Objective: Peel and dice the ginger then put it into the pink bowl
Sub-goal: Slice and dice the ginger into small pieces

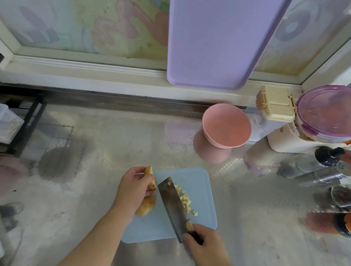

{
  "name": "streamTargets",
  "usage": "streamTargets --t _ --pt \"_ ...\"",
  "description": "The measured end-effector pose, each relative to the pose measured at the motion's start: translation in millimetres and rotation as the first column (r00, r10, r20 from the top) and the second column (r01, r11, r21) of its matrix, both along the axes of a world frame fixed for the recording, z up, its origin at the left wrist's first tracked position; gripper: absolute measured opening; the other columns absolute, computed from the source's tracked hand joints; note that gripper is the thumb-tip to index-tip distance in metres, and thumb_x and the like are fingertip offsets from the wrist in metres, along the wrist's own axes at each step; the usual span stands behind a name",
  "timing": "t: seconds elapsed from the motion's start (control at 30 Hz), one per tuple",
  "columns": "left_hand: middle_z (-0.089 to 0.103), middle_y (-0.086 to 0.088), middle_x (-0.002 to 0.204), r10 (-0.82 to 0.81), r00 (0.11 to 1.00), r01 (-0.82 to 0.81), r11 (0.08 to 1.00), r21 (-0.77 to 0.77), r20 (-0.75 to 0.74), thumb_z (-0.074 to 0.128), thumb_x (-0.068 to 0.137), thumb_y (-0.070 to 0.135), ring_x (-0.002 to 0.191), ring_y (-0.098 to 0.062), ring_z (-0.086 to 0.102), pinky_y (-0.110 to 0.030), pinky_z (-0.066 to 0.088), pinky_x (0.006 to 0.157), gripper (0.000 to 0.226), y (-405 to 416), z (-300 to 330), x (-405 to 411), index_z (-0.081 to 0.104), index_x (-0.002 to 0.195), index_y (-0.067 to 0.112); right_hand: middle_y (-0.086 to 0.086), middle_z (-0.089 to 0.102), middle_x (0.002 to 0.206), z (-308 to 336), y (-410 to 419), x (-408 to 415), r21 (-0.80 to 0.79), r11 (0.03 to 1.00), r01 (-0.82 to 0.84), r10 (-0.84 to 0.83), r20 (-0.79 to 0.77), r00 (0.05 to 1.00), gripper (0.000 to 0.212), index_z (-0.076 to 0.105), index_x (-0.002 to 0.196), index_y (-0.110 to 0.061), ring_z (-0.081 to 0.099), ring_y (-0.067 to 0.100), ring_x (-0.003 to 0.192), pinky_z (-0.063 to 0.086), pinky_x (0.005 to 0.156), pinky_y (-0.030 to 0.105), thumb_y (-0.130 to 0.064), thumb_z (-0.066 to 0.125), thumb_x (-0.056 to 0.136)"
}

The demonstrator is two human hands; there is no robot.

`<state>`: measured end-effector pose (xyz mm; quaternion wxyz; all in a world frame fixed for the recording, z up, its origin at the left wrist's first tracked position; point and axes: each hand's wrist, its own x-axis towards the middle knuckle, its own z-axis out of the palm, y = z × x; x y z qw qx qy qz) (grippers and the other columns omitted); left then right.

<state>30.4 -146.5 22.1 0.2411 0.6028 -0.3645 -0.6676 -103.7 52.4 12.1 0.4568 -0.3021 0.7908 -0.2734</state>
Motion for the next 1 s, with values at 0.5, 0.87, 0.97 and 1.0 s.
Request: streamTargets --t 0.5,0.87,0.97,1.0 --pt "0.078 -0.002 0.090 -0.236 0.933 0.267 0.960 -0.081 0.272 0.089 0.080 0.020 0.084 -0.022 0.077 -0.043 0.065 0.081 0.023 25.6 -15.3 -19.8 0.073 0.098 0.019 -0.006 0.036 0.055 15.9 1.9 -15.5 -0.009 0.995 0.102 -0.102 -0.044 0.994 0.033 0.044 0.066 -0.010 0.035 0.010 0.052 0.027 0.050 0.020 -0.022 0.064 0.090" --pt "0.072 0.014 0.082 -0.384 0.745 0.492 0.868 -0.061 0.546 0.064 0.090 0.049 0.083 -0.014 0.070 -0.042 0.060 0.083 0.017 48.0 -20.5 -24.7 0.064 0.088 0.032 -0.005 0.033 0.055 26.6 -12.3 -4.8 0.007 0.999 0.031 -0.030 -0.051 0.998 0.035 0.038 0.065 -0.012 0.029 0.008 0.053 0.029 0.050 0.017 -0.017 0.060 0.092" --pt "0.073 0.015 0.080 -0.387 0.746 0.495 0.867 -0.062 0.543 0.064 0.087 0.051 0.081 -0.012 0.071 -0.042 0.060 0.084 0.018 49.8 -20.4 -24.7 0.064 0.090 0.033 -0.004 0.034 0.054 25.2 -13.3 -6.2 0.022 1.000 0.009 -0.008 -0.058 0.998 0.034 0.041 0.066 -0.010 0.030 0.009 0.053 0.030 0.050 0.018 -0.019 0.061 0.092" --pt "0.073 0.015 0.080 -0.387 0.742 0.498 0.865 -0.064 0.547 0.065 0.087 0.051 0.081 -0.012 0.071 -0.042 0.060 0.084 0.018 50.5 -20.1 -25.0 0.063 0.091 0.033 -0.004 0.035 0.054 24.0 -13.3 -7.0 0.025 1.000 0.003 -0.002 -0.059 0.998 0.034 0.042 0.066 -0.008 0.030 0.009 0.053 0.029 0.050 0.018 -0.019 0.062 0.092"
